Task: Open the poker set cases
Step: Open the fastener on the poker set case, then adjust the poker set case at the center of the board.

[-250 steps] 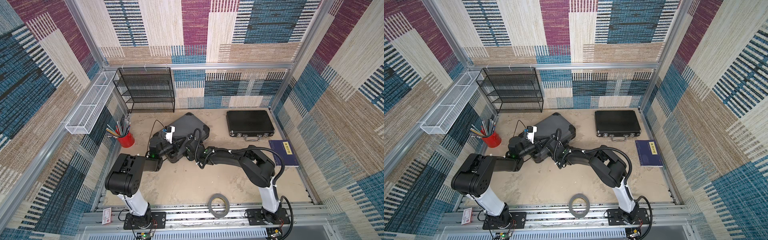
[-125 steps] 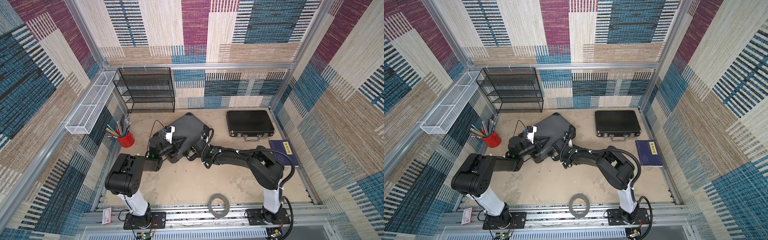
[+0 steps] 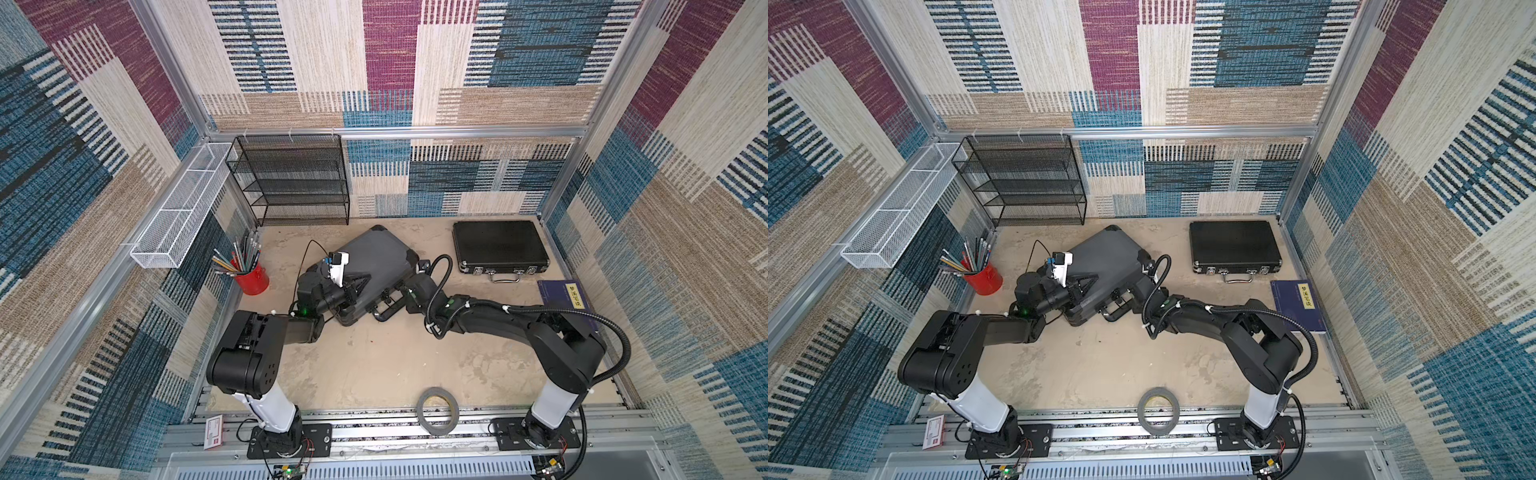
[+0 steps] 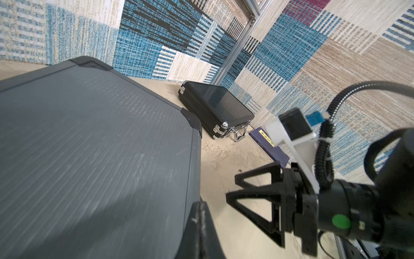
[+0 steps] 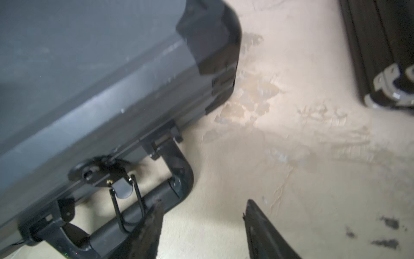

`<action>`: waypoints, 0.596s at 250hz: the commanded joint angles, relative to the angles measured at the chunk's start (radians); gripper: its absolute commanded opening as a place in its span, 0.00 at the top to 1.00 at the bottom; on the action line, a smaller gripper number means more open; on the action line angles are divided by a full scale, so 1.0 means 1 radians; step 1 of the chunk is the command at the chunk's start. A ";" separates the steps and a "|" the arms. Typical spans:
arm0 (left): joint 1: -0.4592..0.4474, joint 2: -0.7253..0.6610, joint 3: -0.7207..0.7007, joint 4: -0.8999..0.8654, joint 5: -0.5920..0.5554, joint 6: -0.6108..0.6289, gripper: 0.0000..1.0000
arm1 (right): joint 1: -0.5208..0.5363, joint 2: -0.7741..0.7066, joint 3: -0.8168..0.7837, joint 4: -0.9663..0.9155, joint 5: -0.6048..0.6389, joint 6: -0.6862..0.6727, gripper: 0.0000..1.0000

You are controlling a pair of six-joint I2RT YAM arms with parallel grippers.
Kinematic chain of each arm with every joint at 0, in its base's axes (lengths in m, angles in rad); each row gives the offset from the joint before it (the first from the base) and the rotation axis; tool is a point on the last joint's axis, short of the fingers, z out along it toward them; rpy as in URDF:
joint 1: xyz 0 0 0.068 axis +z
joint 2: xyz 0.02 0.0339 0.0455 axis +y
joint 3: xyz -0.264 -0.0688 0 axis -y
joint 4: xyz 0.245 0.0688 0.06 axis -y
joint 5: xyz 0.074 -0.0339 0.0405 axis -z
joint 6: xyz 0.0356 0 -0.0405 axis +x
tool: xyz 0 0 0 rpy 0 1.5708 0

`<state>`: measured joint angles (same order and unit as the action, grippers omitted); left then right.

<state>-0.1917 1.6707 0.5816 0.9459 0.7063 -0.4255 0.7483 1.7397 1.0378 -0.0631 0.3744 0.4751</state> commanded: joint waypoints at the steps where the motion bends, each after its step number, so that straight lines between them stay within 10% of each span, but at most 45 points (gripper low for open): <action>1: 0.005 -0.045 -0.003 -0.431 -0.073 -0.061 0.92 | -0.069 -0.016 0.037 0.082 -0.146 -0.141 0.35; 149: 0.010 -0.658 0.084 -1.019 -0.513 -0.031 0.47 | -0.410 0.348 0.633 -0.107 -0.613 -0.439 0.24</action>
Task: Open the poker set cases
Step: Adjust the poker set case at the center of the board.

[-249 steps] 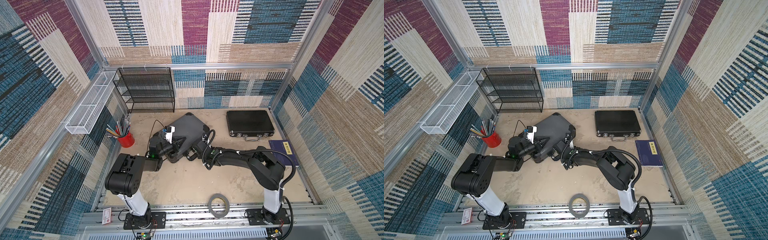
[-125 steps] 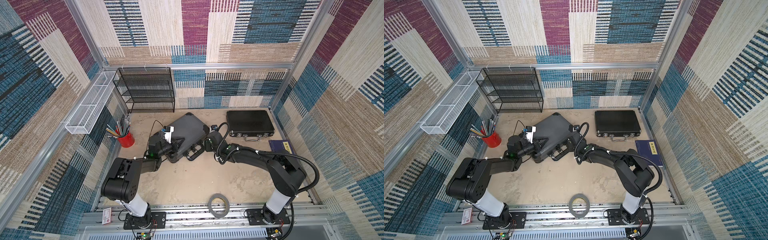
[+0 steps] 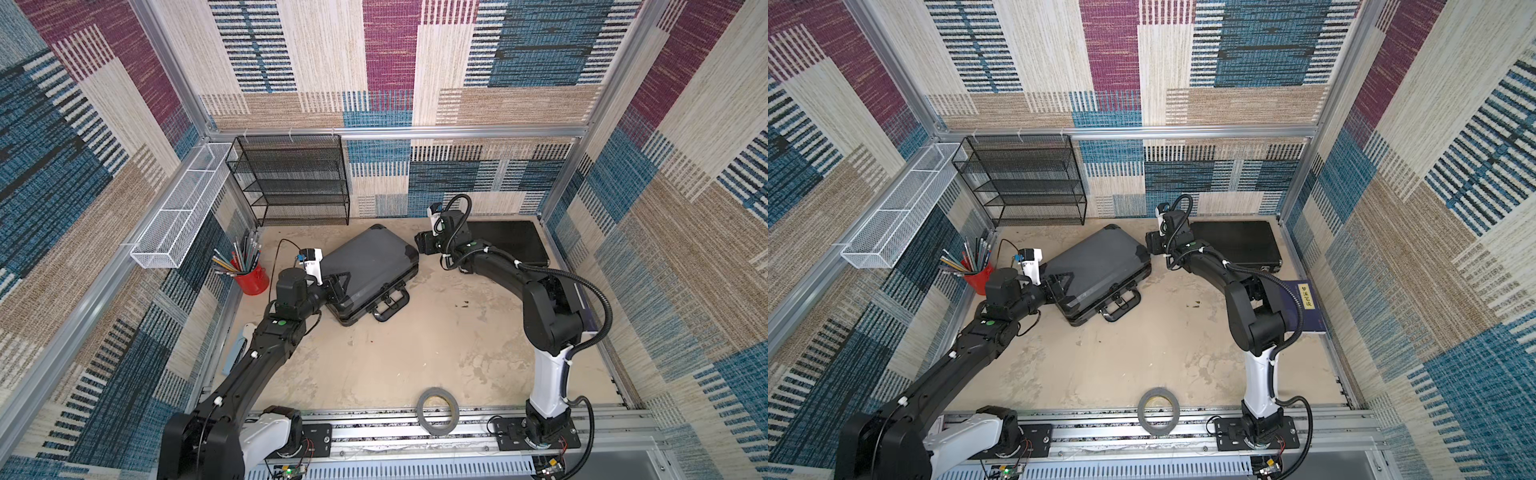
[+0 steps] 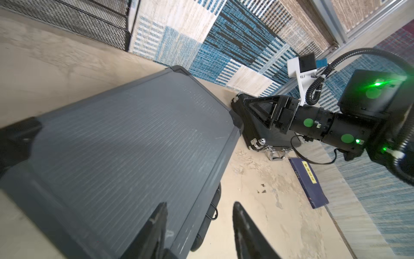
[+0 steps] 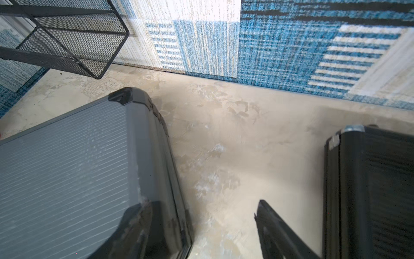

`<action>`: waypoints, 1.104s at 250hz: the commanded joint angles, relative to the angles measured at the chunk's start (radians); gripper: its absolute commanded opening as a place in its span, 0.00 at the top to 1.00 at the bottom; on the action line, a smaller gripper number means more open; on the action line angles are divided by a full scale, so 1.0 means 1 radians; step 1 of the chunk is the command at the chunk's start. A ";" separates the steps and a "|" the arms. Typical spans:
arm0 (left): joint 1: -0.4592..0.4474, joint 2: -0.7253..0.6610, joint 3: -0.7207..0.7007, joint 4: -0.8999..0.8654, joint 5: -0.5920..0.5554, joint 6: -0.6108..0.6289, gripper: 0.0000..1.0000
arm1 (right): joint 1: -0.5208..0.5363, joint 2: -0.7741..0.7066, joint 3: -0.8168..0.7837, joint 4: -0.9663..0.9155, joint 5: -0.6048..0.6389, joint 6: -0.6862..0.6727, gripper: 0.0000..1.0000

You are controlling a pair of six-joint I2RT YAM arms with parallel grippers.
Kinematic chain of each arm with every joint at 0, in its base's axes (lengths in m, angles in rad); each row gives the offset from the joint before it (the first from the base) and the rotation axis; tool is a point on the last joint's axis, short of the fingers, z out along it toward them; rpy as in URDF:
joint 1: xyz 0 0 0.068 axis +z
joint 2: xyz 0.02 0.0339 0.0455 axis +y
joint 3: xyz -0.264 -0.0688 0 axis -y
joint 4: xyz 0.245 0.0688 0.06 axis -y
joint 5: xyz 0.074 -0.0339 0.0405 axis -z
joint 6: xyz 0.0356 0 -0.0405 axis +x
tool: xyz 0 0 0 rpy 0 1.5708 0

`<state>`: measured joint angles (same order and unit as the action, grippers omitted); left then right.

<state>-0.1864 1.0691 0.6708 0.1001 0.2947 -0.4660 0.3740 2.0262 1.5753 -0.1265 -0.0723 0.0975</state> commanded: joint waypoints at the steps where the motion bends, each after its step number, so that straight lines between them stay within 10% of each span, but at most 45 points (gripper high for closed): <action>1: 0.005 -0.058 -0.007 -0.174 -0.102 0.007 0.47 | -0.036 0.065 0.100 -0.046 -0.171 -0.064 0.24; 104: 0.023 0.055 -0.185 0.132 -0.047 -0.269 0.41 | -0.066 0.325 0.469 -0.309 -0.484 -0.194 0.18; 276: 0.059 0.498 -0.126 0.483 0.055 -0.282 0.43 | -0.006 0.242 0.111 -0.147 -0.552 -0.079 0.23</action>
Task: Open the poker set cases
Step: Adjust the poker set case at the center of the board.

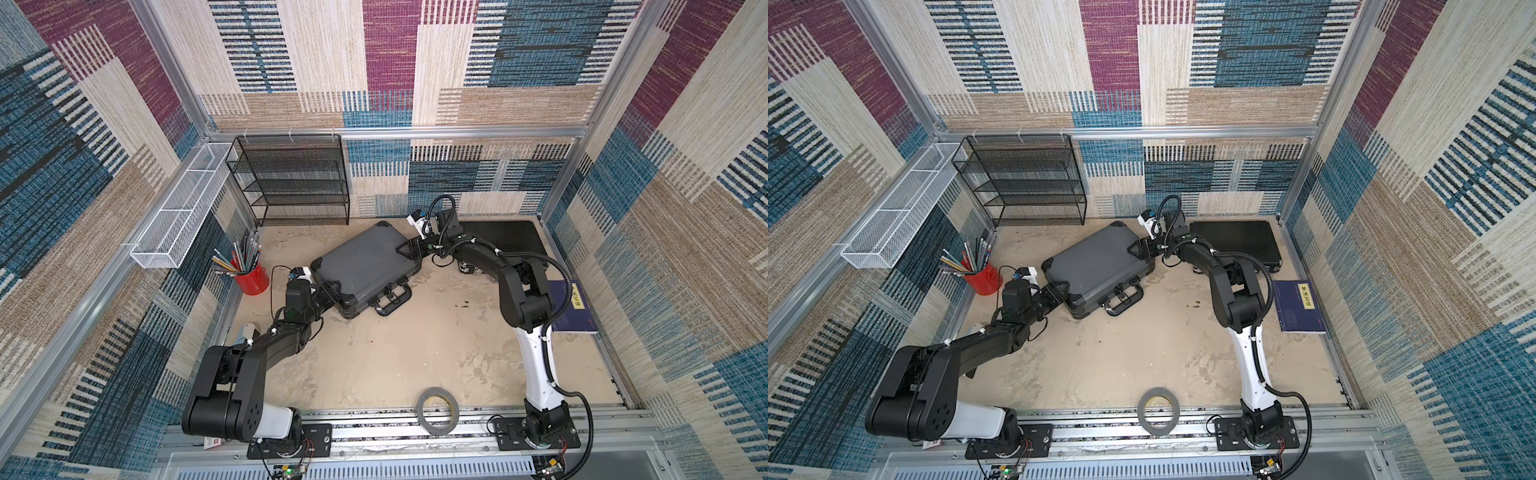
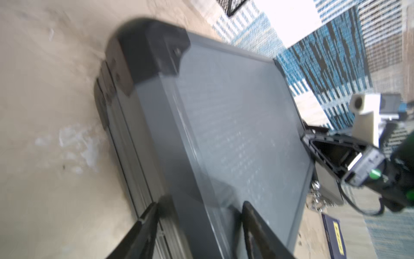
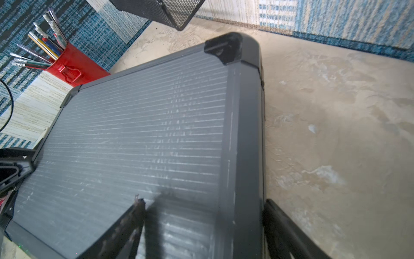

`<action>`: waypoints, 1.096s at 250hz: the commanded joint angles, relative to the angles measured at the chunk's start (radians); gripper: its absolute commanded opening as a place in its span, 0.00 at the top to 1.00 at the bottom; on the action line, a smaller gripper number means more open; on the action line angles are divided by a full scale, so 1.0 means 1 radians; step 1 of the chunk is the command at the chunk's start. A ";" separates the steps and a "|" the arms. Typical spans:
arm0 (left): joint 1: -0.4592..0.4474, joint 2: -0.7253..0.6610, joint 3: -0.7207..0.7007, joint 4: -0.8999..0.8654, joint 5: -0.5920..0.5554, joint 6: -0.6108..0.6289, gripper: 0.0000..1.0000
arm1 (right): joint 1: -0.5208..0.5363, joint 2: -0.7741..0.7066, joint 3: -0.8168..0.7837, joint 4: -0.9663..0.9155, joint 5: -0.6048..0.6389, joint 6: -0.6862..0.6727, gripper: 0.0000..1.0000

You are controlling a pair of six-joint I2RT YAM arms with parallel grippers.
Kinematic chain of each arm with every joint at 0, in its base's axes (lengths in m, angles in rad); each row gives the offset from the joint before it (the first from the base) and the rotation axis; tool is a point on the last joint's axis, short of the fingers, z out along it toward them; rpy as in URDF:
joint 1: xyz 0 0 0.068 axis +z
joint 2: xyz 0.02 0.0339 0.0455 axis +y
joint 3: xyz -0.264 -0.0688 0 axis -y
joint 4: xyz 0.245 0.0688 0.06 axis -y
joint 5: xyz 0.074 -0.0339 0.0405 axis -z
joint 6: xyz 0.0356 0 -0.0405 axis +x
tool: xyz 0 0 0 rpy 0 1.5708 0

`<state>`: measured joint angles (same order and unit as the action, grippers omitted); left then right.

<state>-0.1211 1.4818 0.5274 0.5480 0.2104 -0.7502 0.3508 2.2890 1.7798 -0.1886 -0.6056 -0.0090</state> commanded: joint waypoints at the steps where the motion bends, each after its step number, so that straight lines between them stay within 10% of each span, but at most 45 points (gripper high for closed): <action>1: -0.007 0.089 0.018 0.038 0.141 0.002 0.43 | 0.017 -0.024 -0.098 -0.082 -0.020 0.029 0.23; 94: -0.006 0.284 0.114 0.197 0.291 -0.006 0.47 | 0.049 -0.268 -0.543 0.147 -0.046 0.195 0.29; 274: -0.007 -0.136 0.026 -0.239 0.214 0.201 0.43 | 0.085 -0.600 -0.953 0.324 -0.102 0.428 0.29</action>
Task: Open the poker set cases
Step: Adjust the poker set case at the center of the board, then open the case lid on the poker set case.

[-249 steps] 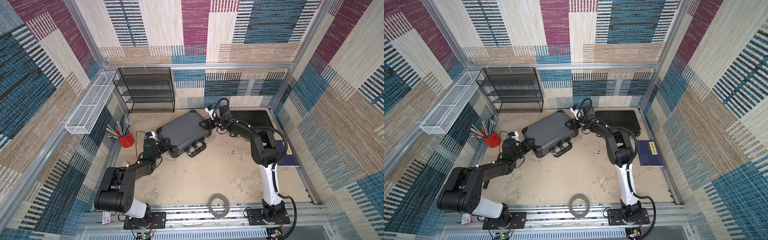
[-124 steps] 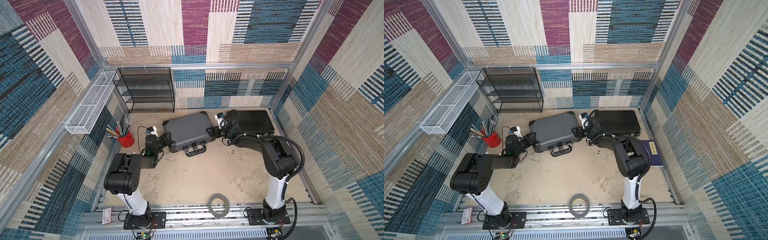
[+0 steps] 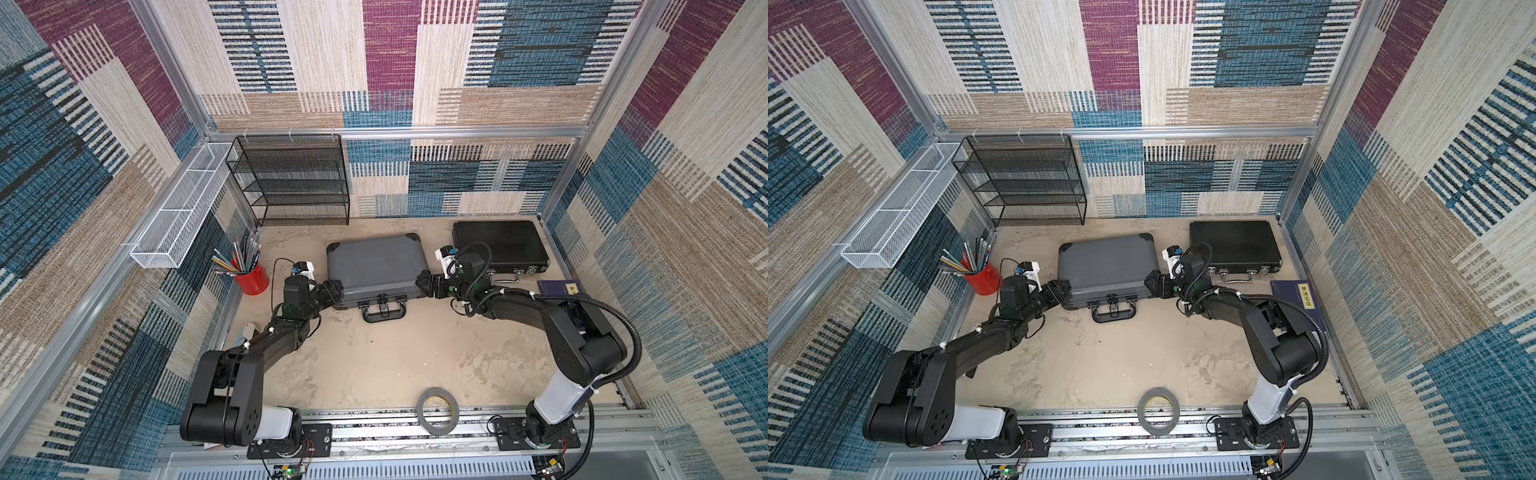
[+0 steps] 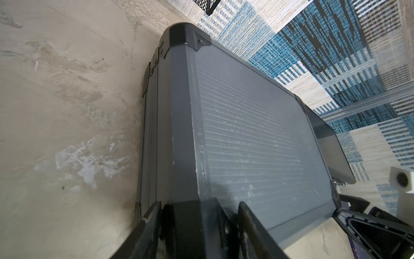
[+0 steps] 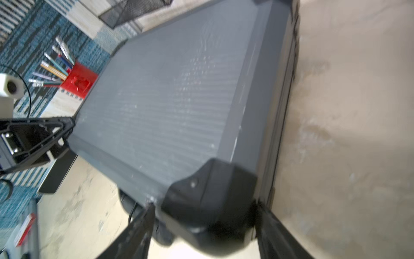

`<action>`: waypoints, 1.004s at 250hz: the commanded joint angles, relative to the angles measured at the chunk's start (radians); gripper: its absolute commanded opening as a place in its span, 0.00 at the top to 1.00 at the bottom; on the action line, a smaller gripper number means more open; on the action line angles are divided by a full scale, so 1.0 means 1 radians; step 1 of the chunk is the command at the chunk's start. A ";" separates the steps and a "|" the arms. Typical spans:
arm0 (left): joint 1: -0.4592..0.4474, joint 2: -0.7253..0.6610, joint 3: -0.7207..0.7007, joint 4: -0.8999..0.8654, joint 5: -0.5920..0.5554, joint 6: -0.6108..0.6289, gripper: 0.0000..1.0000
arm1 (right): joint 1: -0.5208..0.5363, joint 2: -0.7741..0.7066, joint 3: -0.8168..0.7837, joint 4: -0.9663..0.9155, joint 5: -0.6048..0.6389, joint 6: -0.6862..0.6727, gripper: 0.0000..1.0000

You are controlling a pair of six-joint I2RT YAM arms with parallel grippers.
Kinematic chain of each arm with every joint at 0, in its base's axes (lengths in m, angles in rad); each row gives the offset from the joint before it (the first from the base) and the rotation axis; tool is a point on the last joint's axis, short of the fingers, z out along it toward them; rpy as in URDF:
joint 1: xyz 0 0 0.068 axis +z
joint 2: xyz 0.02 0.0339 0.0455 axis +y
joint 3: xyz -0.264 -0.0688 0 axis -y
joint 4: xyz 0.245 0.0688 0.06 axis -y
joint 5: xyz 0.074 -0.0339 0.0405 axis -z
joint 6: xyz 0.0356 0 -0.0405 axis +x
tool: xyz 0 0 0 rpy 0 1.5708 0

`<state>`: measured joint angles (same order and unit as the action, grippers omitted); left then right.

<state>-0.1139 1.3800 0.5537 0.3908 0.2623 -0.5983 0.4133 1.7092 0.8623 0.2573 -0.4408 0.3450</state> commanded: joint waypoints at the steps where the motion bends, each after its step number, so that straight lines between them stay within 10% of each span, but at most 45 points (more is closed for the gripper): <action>1: -0.014 -0.036 0.001 -0.084 0.162 0.049 0.43 | 0.023 -0.022 -0.037 -0.121 -0.267 0.076 0.29; 149: -0.012 -0.073 0.046 -0.107 0.189 0.034 0.40 | 0.023 -0.045 -0.035 0.003 -0.260 0.241 0.17; 251: -0.012 -0.088 0.071 -0.119 0.206 0.036 0.42 | -0.005 -0.151 -0.056 -0.115 -0.034 0.282 0.00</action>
<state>-0.1181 1.3029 0.6151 0.2100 0.3218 -0.5552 0.4110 1.5700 0.8143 0.1600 -0.4637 0.5869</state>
